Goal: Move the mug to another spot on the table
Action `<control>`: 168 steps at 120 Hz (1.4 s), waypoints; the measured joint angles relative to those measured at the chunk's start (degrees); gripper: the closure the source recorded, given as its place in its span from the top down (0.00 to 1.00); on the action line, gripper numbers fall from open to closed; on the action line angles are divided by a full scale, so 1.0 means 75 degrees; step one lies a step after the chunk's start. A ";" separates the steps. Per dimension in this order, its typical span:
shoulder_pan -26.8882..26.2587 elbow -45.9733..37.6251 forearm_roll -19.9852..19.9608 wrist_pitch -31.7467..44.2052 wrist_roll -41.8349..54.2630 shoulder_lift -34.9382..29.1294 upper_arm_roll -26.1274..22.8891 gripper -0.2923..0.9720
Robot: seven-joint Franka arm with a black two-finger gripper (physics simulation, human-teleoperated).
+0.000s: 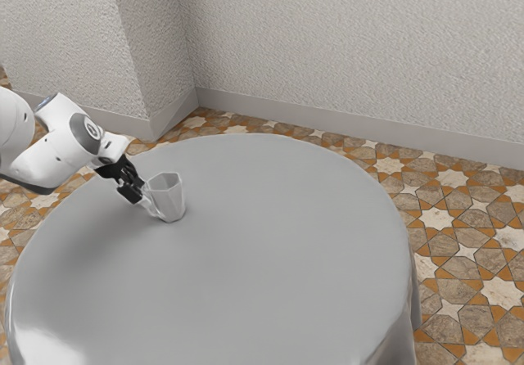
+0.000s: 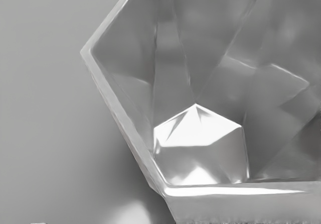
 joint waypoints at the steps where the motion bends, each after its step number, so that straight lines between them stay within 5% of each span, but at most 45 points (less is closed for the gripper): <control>1: 0.0000 0.0000 -0.0002 0.0000 0.0000 0.0000 0.0000 0.66; 46: 0.0000 0.0003 -0.0188 0.0007 0.0013 -0.0001 -0.0037 0.30; 112: 0.0234 -0.0690 -0.0551 0.0145 0.0062 -0.0670 -0.0642 0.18; 168: 0.0250 -0.2355 -0.2608 0.0054 0.0887 -0.1616 -0.1227 0.18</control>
